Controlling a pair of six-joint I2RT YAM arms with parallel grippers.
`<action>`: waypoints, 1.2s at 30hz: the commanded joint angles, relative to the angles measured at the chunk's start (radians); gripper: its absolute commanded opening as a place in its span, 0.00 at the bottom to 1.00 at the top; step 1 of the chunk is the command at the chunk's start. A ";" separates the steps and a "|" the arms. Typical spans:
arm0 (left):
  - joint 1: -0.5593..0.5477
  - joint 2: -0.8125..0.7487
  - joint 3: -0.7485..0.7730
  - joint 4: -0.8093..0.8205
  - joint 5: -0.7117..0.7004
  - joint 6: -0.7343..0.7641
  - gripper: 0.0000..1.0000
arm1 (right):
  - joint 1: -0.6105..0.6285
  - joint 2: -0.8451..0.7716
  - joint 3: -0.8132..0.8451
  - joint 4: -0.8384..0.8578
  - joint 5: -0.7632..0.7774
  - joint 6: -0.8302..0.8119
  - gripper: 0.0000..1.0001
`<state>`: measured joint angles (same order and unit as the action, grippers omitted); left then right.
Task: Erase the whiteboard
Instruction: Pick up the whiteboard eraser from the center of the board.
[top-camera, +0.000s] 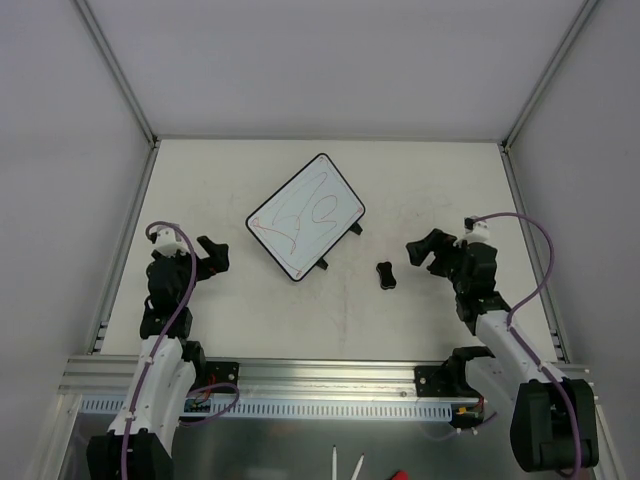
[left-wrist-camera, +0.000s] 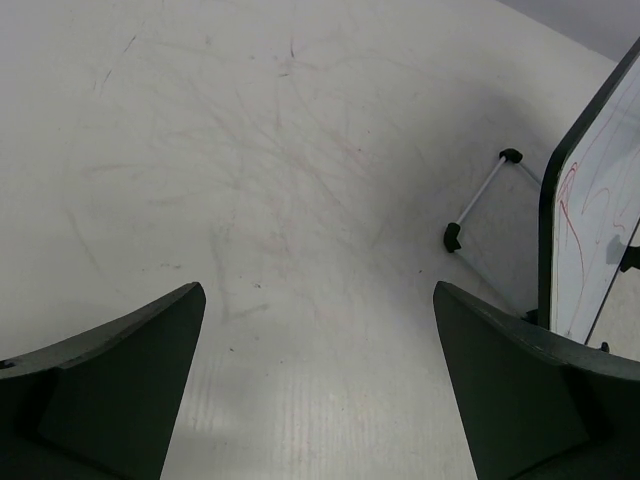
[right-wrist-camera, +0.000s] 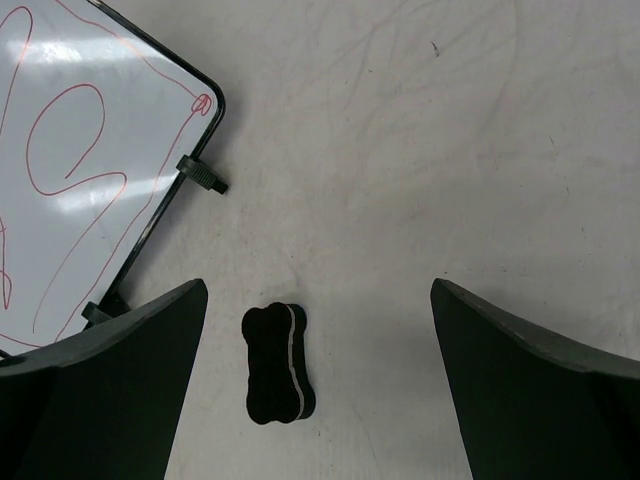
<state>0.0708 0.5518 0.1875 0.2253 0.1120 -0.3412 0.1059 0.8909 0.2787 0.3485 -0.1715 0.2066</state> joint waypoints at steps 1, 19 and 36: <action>-0.011 0.010 0.015 0.008 0.005 -0.006 0.99 | 0.011 0.020 0.062 0.015 -0.020 0.031 0.99; -0.011 0.005 0.049 0.006 0.152 0.002 0.99 | 0.157 0.234 0.278 -0.207 -0.041 -0.024 0.99; -0.009 -0.050 0.040 -0.130 0.120 -0.007 0.99 | 0.463 0.468 0.559 -0.626 0.408 -0.161 0.99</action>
<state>0.0708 0.5350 0.2440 0.0994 0.2565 -0.3412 0.5465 1.3674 0.7879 -0.1753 0.1257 0.0727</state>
